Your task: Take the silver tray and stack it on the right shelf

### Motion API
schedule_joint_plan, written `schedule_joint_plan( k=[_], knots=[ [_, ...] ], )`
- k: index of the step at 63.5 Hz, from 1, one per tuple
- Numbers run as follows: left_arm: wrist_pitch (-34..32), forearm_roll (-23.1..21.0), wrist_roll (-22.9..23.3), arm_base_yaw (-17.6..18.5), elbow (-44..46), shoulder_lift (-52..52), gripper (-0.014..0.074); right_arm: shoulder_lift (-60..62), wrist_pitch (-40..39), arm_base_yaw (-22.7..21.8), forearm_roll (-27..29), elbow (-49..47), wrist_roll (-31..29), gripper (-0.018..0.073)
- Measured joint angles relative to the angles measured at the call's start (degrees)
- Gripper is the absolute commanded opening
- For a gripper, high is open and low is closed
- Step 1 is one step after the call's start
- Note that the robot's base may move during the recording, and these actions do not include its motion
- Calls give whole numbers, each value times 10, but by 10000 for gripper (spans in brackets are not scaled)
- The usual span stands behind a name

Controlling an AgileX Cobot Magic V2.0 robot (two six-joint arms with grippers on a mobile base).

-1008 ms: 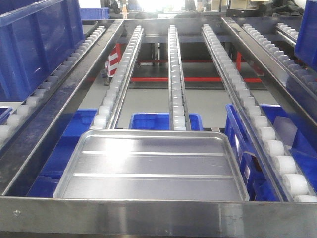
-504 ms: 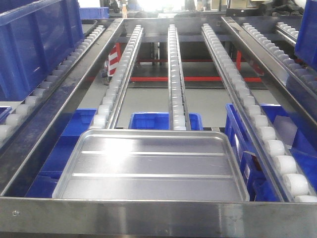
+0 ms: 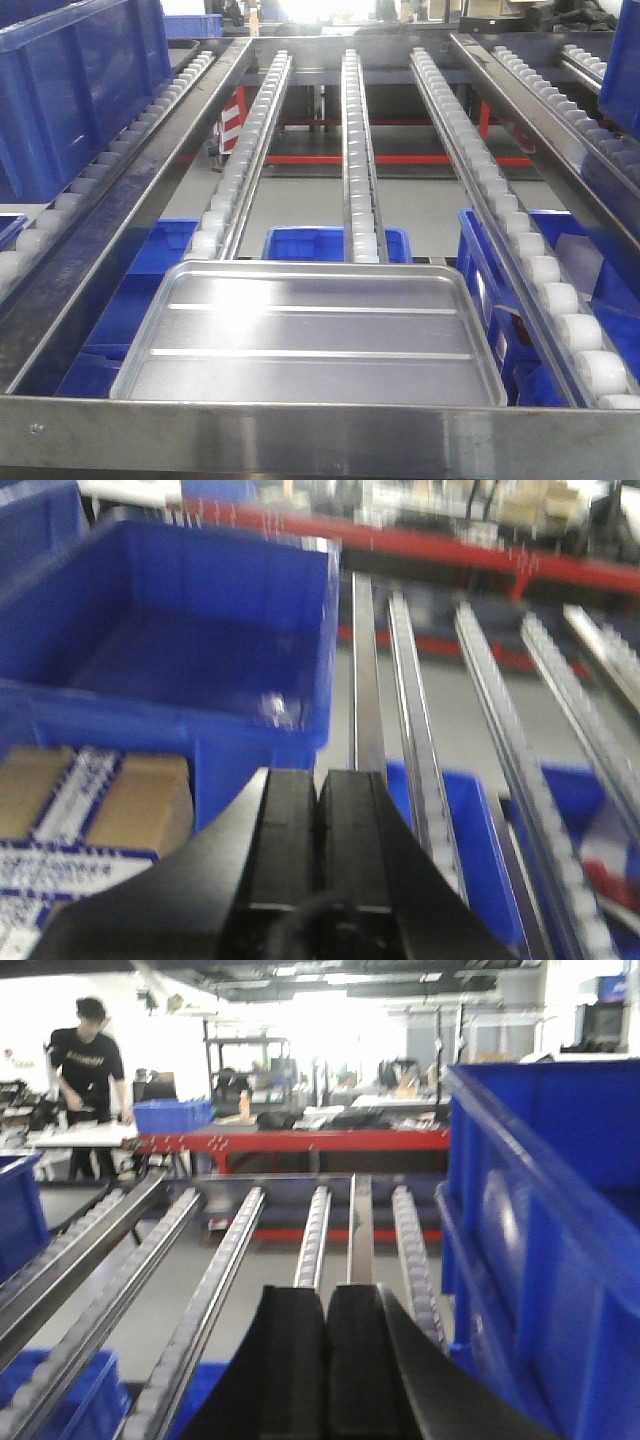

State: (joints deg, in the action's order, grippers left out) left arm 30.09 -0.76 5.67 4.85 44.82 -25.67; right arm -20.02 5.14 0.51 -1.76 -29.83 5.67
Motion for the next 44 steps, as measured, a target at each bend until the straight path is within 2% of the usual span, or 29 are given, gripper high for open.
schedule_joint_plan(
  k=[4, 7, 15, 19, 25, 34, 44],
  knots=[
    [28, -10, -8, 16, 23, -42, -77, -29, 17, 22, 0, -11, 0, 100],
    [42, -22, -27, 29, 33, -68, -29, -49, 31, 41, 0, -16, 0, 150],
    [60, -66, -73, 74, 36, -129, 248, -100, 59, 109, 0, -19, 0, 337],
    [67, -82, -81, 98, 36, -157, 335, -125, 68, 148, 0, -19, 0, 405],
    [68, -93, -85, 133, 36, -200, 349, -166, 73, 203, 10, -19, 0, 461],
    [68, -95, -84, 188, 36, -258, 349, -237, 105, 263, 61, -31, 0, 463],
    [57, -101, -87, 241, 41, -300, 349, -311, 140, 276, 115, -48, 0, 459]
  ],
)
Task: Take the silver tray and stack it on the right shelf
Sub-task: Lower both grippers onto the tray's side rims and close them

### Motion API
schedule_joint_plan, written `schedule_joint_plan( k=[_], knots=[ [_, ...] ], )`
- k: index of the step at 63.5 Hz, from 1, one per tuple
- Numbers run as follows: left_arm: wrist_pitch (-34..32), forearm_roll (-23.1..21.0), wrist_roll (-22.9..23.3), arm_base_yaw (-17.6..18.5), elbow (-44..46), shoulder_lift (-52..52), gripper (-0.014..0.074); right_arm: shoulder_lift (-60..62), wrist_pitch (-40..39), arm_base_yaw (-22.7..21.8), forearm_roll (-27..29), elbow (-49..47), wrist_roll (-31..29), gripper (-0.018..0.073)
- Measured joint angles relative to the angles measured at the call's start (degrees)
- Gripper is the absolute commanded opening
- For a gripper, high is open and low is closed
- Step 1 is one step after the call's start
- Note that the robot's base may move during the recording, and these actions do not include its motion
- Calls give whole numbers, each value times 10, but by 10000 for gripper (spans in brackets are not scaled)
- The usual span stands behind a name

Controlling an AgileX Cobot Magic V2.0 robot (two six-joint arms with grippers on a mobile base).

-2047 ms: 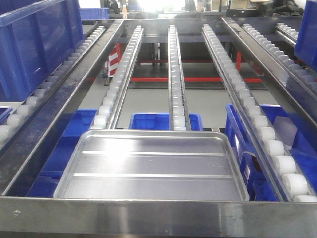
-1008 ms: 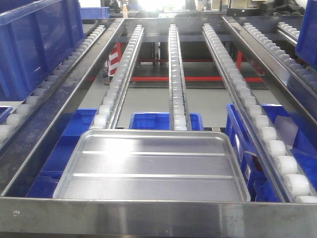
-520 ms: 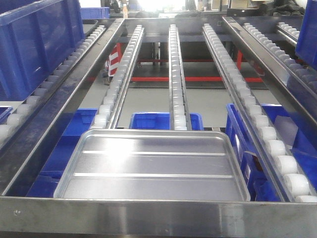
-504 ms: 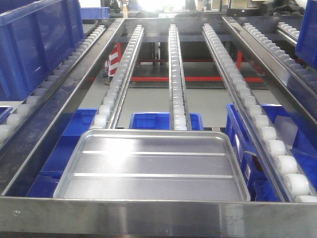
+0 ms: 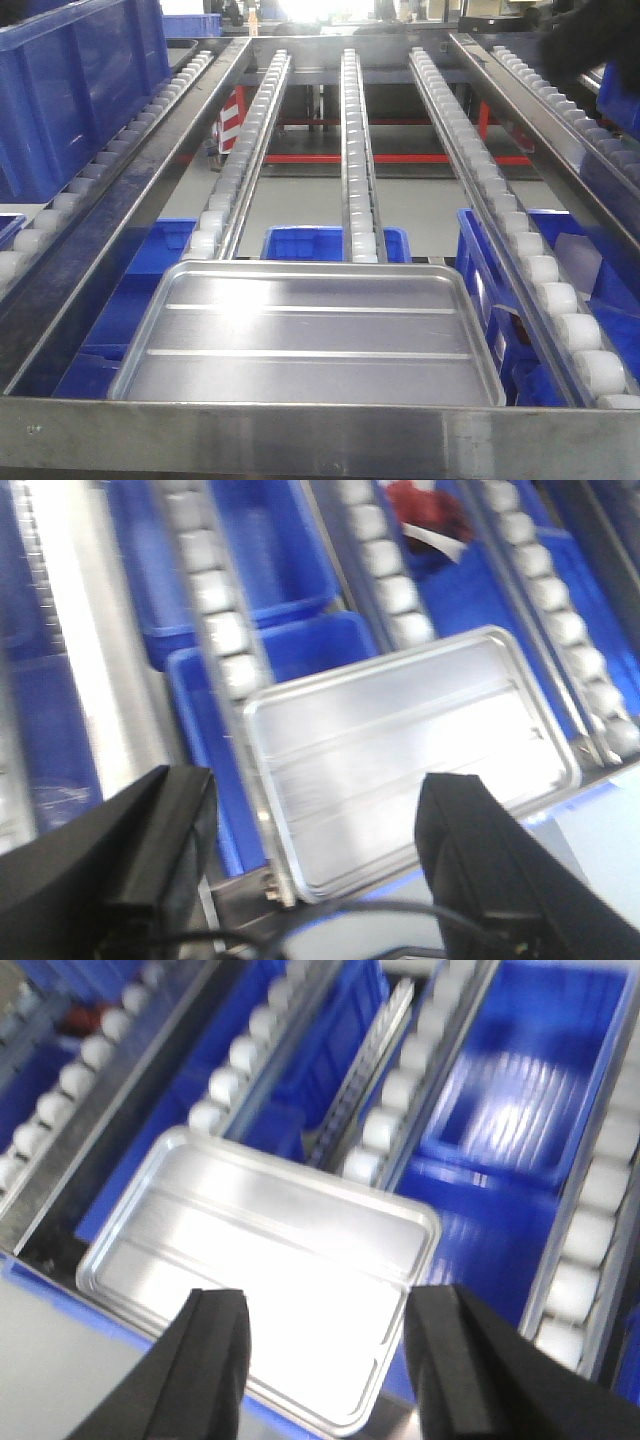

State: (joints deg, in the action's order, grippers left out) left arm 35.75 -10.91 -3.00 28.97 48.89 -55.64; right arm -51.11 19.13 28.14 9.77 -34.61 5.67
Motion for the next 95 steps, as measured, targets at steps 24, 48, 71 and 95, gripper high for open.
schedule_joint_plan(
  k=[24, 48, 71, 95],
  knots=[
    [69, -11, 4, 43, 67, -163, 349, -174, 124, 0, 20, -109, 1, 443],
    [141, 152, 235, 77, 167, -329, 349, -328, 219, 0, -147, -210, 181, 435],
    [119, 158, 281, 77, 170, -394, 349, -381, 213, 0, -153, -212, 233, 435],
    [86, 163, 311, 77, 170, -457, 349, -434, 172, 0, -141, -214, 235, 435]
  ],
)
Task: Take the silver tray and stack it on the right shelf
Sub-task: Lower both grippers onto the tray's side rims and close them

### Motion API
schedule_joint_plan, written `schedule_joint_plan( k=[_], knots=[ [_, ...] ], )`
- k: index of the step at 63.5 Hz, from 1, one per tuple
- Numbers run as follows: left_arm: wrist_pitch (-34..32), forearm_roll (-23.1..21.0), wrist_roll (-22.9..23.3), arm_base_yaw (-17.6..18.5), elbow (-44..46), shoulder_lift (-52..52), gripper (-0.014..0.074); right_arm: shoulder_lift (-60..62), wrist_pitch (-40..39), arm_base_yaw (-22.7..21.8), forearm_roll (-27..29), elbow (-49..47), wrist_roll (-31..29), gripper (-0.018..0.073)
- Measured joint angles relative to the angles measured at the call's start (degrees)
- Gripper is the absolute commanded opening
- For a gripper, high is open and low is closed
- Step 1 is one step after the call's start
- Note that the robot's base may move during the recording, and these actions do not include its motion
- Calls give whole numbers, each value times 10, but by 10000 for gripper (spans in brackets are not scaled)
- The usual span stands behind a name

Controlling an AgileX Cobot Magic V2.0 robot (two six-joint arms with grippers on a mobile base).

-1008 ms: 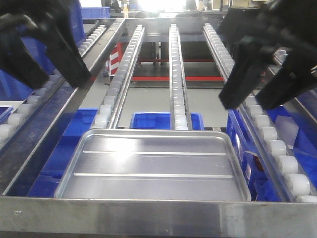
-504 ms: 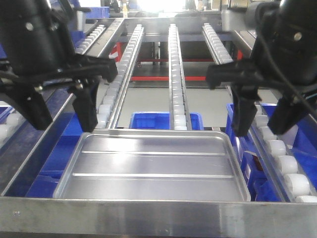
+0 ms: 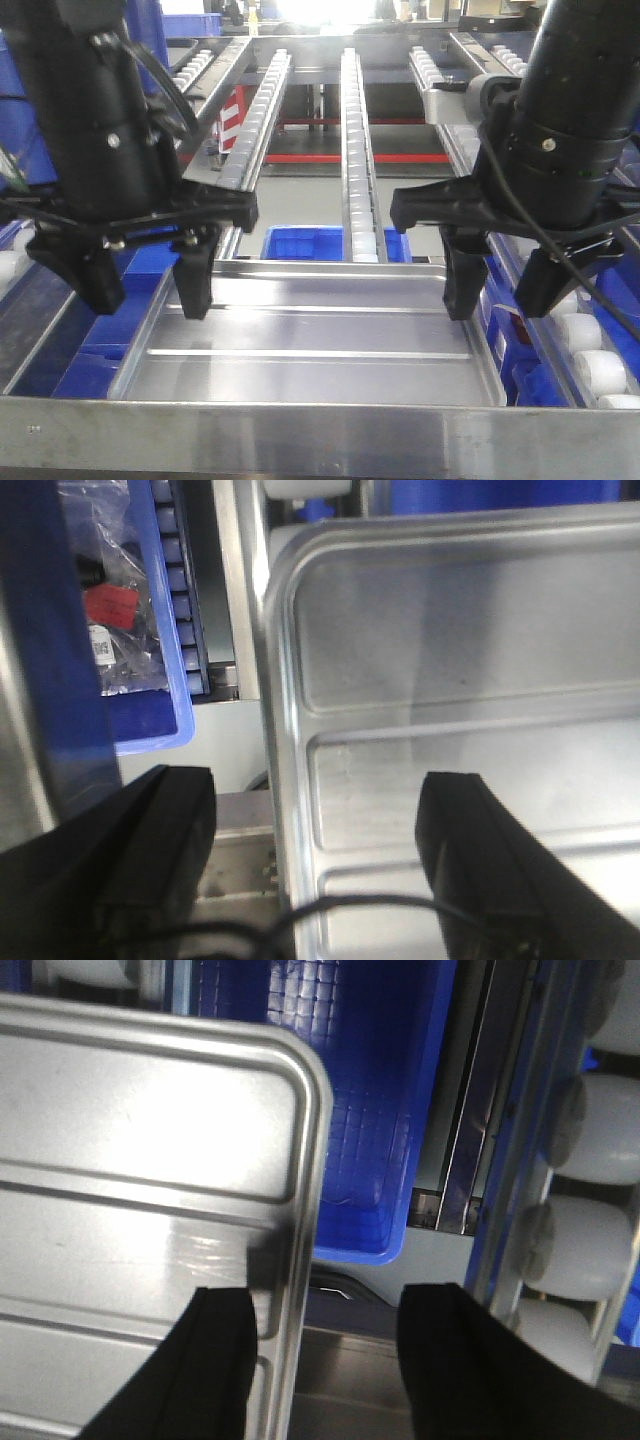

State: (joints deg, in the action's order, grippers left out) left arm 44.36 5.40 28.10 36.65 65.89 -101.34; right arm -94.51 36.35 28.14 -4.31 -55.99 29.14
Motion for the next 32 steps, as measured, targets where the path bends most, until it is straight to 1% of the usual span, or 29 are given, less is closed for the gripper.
schedule_joint_plan(
  k=[12, 27, 32],
  knots=[
    [-4, 10, 33, 0, 2, -19, 349, -28, -15, 0, 0, -1, 0, 435],
    [-8, 13, 41, 0, 9, -27, 349, -41, -21, 0, 0, -6, 0, 435],
    [-9, 15, 42, 0, 10, -28, 337, -45, -23, 0, 0, -8, 0, 403]
  ],
)
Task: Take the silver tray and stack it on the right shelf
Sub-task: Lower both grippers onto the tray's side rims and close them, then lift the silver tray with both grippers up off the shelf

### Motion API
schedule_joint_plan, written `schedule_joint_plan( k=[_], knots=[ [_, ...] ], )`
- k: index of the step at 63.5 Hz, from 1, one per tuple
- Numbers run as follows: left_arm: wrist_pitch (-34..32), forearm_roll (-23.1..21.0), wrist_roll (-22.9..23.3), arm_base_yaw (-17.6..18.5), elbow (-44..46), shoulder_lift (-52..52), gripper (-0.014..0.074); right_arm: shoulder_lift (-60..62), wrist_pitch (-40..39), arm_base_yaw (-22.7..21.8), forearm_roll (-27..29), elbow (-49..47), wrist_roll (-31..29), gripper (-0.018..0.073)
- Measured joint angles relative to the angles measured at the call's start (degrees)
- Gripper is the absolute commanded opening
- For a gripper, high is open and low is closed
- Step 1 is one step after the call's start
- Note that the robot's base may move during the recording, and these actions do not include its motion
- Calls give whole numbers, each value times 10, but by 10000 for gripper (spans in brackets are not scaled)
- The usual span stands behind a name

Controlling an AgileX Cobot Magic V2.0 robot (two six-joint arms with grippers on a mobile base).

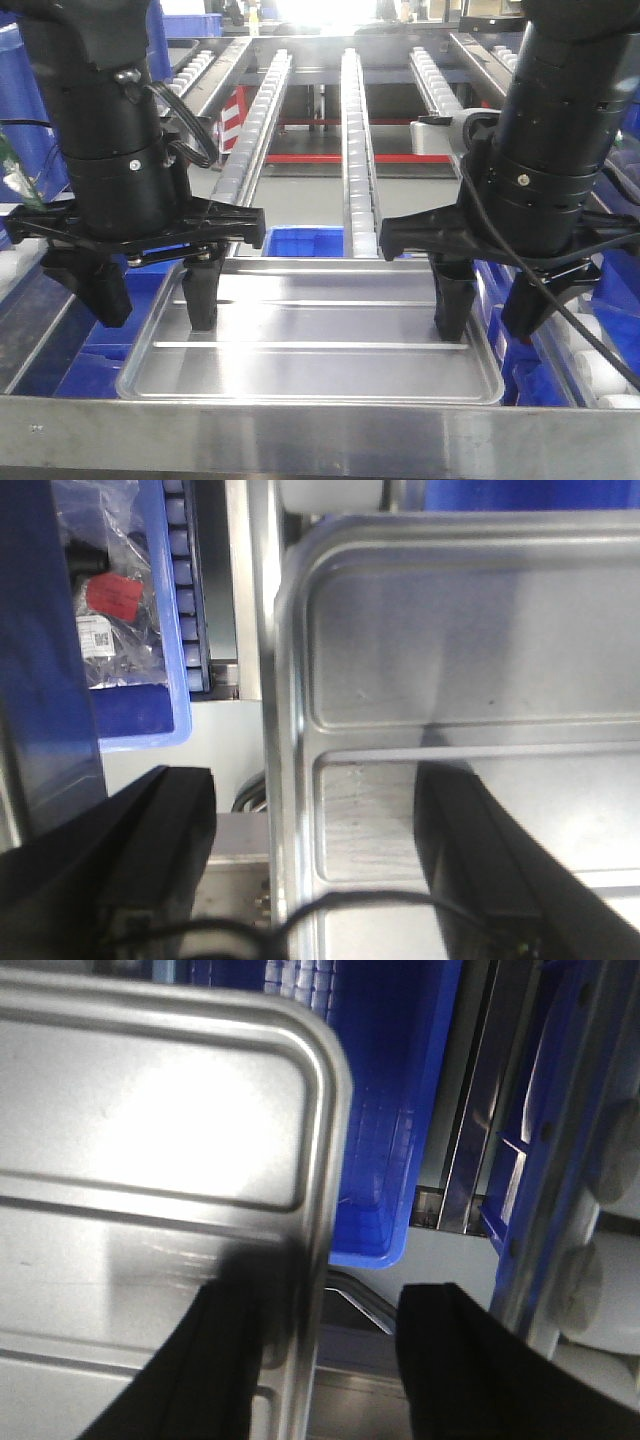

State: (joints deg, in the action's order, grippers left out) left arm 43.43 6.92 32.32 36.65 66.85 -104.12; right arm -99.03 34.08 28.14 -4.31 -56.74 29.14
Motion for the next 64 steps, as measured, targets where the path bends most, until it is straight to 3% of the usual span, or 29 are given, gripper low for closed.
schedule_joint_plan(
  k=[7, 17, 22, 46, 64],
  knots=[
    [-4, 2, 0, 0, 1, -1, 251, -3, -5, 0, 1, -3, 0, 277],
    [-11, 1, 3, 0, 1, -2, 10, -3, -9, 0, 6, -4, 0, 47],
    [-7, 5, 4, 0, 1, -2, -106, -3, -7, -1, 7, -4, 1, 59],
    [1, 8, 26, 0, 1, 4, -93, 13, 8, -1, 0, -1, 4, 57],
    [13, -1, 33, 6, -3, 93, -93, 139, 49, 0, -22, 3, 5, 57]
  ],
)
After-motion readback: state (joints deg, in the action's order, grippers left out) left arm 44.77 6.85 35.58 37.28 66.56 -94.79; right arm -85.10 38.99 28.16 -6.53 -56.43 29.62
